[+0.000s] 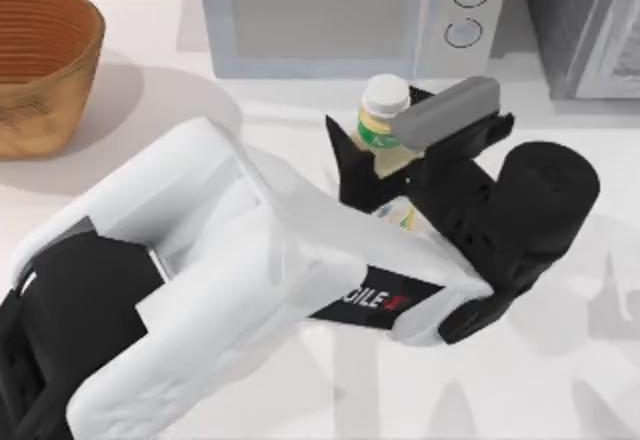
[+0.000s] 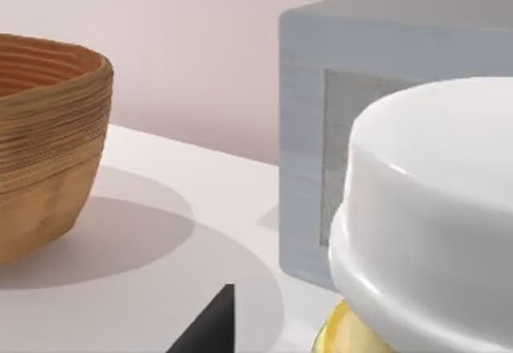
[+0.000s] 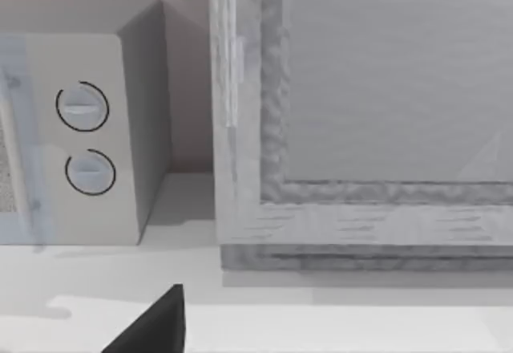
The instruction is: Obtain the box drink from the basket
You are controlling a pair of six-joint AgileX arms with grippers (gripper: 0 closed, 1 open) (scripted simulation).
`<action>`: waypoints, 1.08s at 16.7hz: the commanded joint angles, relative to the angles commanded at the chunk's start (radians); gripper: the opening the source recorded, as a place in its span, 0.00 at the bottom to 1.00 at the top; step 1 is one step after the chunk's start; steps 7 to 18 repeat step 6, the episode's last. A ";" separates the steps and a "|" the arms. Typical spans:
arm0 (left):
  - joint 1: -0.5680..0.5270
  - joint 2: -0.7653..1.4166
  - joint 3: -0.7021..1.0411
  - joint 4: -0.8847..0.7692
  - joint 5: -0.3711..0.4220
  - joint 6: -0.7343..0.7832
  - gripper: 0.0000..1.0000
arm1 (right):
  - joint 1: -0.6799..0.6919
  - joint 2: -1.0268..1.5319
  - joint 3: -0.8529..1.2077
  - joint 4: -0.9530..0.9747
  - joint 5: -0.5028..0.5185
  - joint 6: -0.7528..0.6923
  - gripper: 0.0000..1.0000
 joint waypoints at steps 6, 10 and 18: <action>0.000 0.000 0.000 0.000 0.000 0.000 1.00 | 0.000 0.000 0.000 0.000 0.000 0.000 1.00; 0.000 0.000 0.000 0.000 0.000 0.000 1.00 | 0.000 0.000 0.000 0.000 0.000 0.000 1.00; 0.000 0.000 0.000 0.000 0.000 0.000 1.00 | 0.000 0.000 0.000 0.000 0.000 0.000 1.00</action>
